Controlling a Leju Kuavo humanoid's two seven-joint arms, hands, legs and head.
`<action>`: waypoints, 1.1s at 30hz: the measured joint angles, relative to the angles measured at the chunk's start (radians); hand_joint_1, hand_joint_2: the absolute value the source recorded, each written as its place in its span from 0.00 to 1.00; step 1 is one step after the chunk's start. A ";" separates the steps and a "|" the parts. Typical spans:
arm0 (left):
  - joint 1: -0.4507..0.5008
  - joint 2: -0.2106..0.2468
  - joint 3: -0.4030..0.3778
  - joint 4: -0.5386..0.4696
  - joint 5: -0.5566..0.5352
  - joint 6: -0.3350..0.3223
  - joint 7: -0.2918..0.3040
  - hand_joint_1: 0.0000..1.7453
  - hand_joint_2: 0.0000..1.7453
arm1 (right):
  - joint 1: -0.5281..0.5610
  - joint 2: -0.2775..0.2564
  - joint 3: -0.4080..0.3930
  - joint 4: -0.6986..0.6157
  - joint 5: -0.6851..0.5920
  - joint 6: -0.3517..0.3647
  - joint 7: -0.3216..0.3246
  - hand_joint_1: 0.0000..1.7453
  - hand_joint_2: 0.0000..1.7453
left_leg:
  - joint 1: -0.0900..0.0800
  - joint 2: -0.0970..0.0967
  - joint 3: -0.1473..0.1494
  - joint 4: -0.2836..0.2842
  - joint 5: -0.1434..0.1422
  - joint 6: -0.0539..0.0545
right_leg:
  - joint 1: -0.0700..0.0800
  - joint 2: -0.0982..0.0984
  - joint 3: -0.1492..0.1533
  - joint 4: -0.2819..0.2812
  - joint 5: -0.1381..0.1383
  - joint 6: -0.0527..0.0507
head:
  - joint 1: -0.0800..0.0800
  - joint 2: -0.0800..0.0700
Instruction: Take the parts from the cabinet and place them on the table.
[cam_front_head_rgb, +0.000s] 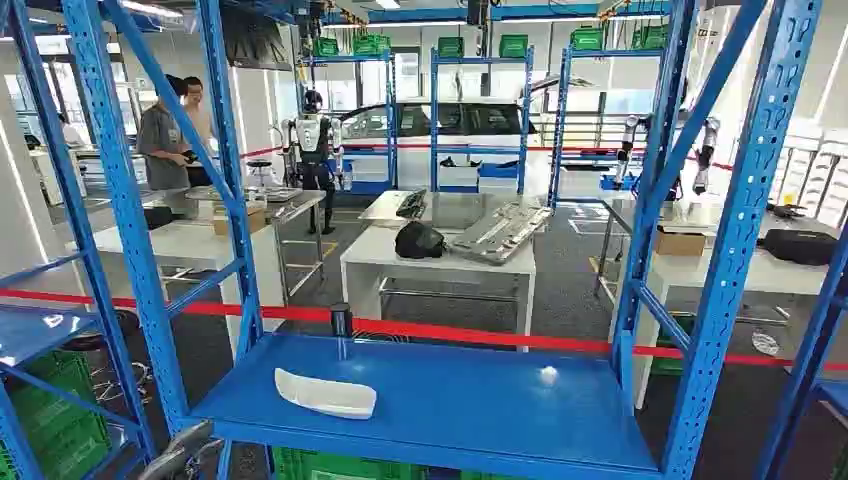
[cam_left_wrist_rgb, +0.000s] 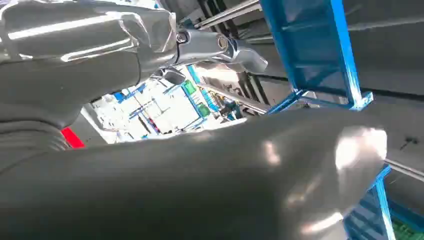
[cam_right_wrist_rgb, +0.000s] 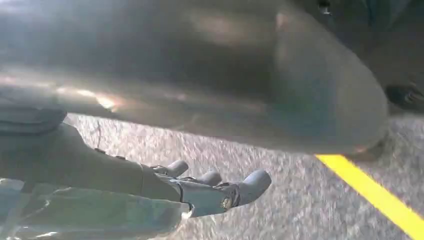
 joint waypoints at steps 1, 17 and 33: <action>-0.001 0.001 -0.001 0.000 0.000 0.001 -0.002 0.00 0.00 | 0.000 -0.002 0.000 0.000 0.000 -0.001 -0.001 0.00 0.00 | -0.004 -0.001 -0.001 0.005 -0.006 -0.005 | 0.000 0.001 0.007 -0.003 0.007 -0.015 | -0.001 0.000; 0.014 0.003 0.006 -0.002 -0.002 0.005 -0.057 0.00 0.00 | 0.002 -0.022 0.002 0.000 0.034 -0.011 -0.015 0.00 0.00 | -0.007 0.068 -0.007 0.010 -0.018 -0.009 | 0.011 -0.036 0.019 -0.006 0.001 -0.036 | -0.010 0.000; 0.025 -0.013 0.006 -0.013 -0.032 0.004 -0.044 0.00 0.00 | -0.009 -0.032 0.003 0.000 0.027 -0.012 -0.002 0.00 0.00 | -0.009 -0.024 0.004 0.001 -0.009 -0.003 | 0.010 -0.001 0.012 -0.006 0.003 -0.028 | -0.002 0.000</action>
